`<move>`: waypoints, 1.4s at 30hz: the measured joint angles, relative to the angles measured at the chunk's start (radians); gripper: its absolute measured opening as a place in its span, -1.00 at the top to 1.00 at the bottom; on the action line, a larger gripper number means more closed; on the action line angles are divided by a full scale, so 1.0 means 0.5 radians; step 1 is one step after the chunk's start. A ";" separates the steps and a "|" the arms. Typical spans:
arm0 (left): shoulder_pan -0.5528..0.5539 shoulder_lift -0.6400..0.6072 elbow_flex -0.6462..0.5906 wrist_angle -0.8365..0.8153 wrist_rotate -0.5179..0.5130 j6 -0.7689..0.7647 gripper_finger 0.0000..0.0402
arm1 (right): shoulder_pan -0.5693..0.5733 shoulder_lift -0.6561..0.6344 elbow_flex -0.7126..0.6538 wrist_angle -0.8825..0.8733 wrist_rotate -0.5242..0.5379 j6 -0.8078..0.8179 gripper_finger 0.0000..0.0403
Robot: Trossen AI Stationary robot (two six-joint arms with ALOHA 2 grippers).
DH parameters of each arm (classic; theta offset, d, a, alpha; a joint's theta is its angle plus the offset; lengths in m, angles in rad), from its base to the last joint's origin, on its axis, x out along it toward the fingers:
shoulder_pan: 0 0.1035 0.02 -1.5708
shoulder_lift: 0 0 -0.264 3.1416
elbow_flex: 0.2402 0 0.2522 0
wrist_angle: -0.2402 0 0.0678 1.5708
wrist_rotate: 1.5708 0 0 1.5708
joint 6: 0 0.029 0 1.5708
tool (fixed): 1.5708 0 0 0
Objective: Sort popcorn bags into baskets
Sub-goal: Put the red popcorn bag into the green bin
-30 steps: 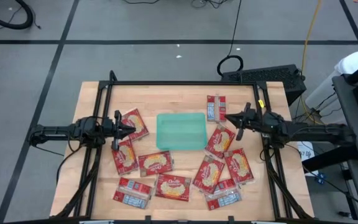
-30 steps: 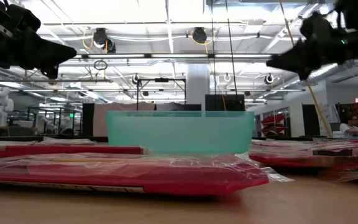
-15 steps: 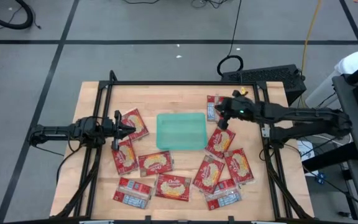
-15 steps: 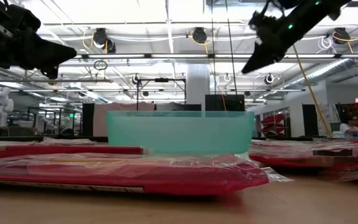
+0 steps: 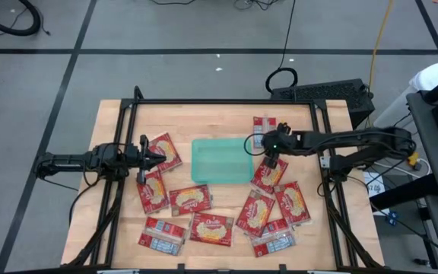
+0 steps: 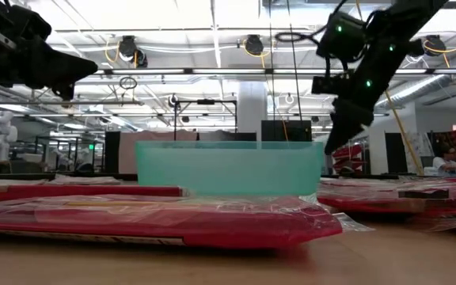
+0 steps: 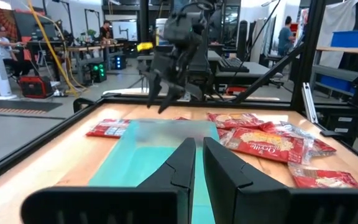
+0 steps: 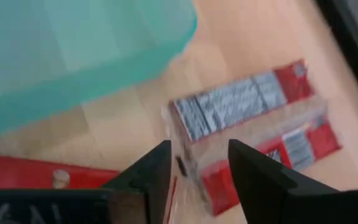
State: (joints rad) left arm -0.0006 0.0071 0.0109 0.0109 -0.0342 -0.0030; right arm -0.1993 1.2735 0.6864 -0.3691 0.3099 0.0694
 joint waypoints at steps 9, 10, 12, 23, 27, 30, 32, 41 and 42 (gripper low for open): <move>-0.001 0.001 0.000 0.002 -0.023 0.110 0.81 | 0.000 0.044 -0.255 0.391 0.002 -0.175 0.10; 0.000 0.001 0.000 0.002 -0.028 0.123 0.81 | 0.000 0.044 -0.288 0.458 0.002 -0.197 0.09; 0.000 0.001 0.000 0.002 -0.037 0.147 0.81 | -0.010 0.044 -0.350 0.574 0.002 -0.211 0.07; 0.000 0.002 0.000 0.031 -0.048 0.165 0.81 | -0.152 0.102 -0.586 0.875 0.013 -0.168 0.12; 0.000 0.003 -0.001 0.034 -0.061 0.178 0.81 | -0.185 0.098 -0.636 0.891 0.003 -0.115 0.27; 0.000 0.003 -0.001 0.037 -0.075 0.176 0.81 | -0.190 0.098 -0.666 0.912 0.005 -0.102 0.47; 0.000 0.003 -0.001 0.040 -0.077 0.175 0.81 | -0.190 0.099 -0.680 0.933 0.006 -0.078 0.65; 0.000 0.005 0.014 0.147 -0.181 0.110 0.81 | -0.187 0.051 -0.689 1.029 0.001 -0.056 0.99; 0.000 0.018 0.028 0.148 -0.218 0.102 0.81 | -0.187 0.037 -0.690 1.058 0.000 -0.056 0.99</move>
State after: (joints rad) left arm -0.0006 0.0160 0.0246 0.0849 -0.1431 0.0480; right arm -0.2928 1.2920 0.3412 0.1600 0.3099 0.0414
